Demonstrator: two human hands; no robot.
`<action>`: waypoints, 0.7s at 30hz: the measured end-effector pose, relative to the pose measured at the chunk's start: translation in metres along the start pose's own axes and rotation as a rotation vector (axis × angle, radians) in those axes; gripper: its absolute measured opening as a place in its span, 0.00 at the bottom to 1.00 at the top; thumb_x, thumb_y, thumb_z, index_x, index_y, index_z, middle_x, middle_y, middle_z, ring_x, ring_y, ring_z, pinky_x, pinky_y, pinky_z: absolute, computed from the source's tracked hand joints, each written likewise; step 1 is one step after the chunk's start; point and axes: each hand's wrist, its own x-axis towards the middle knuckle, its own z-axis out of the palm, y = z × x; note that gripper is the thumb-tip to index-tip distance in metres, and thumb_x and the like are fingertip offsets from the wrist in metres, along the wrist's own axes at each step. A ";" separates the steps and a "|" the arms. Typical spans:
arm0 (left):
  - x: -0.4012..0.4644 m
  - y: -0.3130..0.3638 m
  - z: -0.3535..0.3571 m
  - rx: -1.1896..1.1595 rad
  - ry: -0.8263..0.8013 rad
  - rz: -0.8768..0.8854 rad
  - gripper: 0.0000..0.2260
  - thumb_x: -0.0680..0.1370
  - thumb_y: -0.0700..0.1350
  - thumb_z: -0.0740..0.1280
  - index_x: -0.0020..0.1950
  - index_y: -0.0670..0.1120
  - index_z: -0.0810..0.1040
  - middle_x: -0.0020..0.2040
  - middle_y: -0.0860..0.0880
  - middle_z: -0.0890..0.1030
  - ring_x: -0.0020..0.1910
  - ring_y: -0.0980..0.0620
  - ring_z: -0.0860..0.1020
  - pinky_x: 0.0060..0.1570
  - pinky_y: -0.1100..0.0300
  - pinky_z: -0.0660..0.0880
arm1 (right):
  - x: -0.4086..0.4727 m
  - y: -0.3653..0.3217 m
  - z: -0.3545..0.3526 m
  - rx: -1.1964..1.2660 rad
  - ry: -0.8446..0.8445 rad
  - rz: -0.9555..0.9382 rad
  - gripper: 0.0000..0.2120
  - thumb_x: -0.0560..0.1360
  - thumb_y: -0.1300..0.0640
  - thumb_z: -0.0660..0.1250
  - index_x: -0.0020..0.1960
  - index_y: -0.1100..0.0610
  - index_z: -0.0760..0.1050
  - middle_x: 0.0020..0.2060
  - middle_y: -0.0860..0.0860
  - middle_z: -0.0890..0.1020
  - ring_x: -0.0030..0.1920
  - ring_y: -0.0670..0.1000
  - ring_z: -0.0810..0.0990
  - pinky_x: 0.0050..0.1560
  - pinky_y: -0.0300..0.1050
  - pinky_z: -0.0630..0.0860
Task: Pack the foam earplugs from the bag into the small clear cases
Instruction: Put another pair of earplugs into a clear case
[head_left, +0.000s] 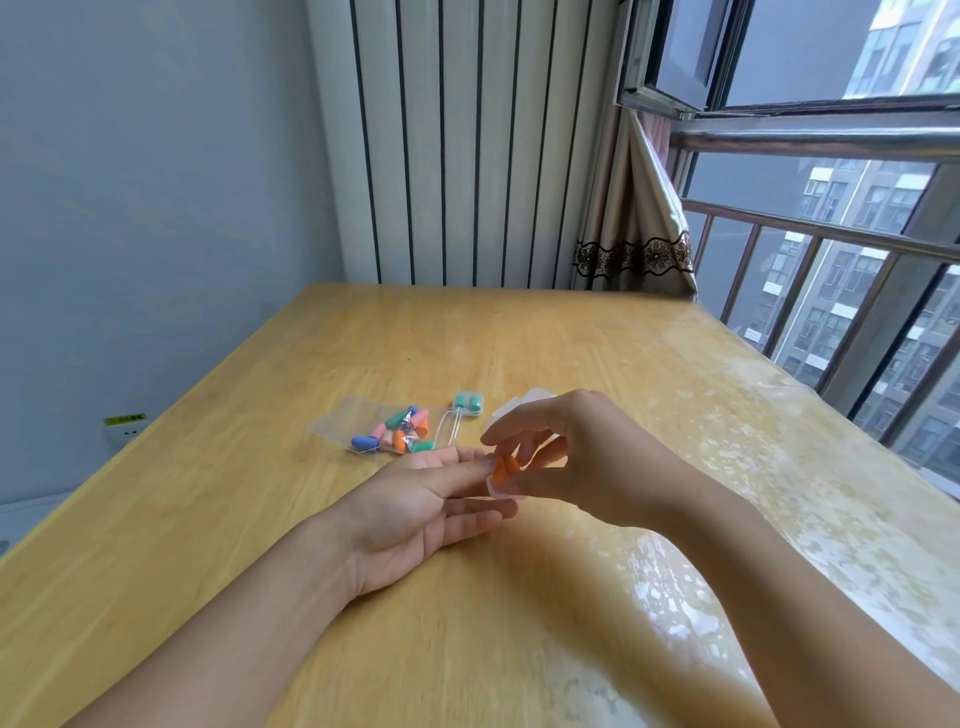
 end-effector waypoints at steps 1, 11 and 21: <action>0.000 0.000 0.000 0.004 0.006 -0.002 0.16 0.77 0.44 0.69 0.63 0.39 0.79 0.54 0.39 0.86 0.46 0.48 0.85 0.40 0.62 0.82 | -0.001 0.000 -0.001 0.010 -0.006 0.008 0.17 0.71 0.55 0.79 0.59 0.52 0.84 0.42 0.43 0.85 0.45 0.44 0.83 0.51 0.43 0.82; 0.002 -0.002 0.001 0.043 0.038 0.023 0.17 0.77 0.45 0.71 0.63 0.40 0.79 0.54 0.40 0.85 0.46 0.48 0.85 0.40 0.62 0.81 | -0.001 0.006 -0.003 0.071 -0.042 0.030 0.14 0.72 0.61 0.79 0.56 0.53 0.86 0.42 0.45 0.86 0.45 0.47 0.84 0.51 0.46 0.83; -0.002 0.002 0.003 -0.002 0.008 0.022 0.15 0.76 0.40 0.72 0.62 0.41 0.81 0.54 0.41 0.85 0.54 0.41 0.85 0.44 0.59 0.84 | 0.001 0.005 -0.002 0.040 -0.021 -0.011 0.14 0.70 0.58 0.81 0.54 0.50 0.86 0.42 0.41 0.85 0.43 0.45 0.79 0.43 0.37 0.78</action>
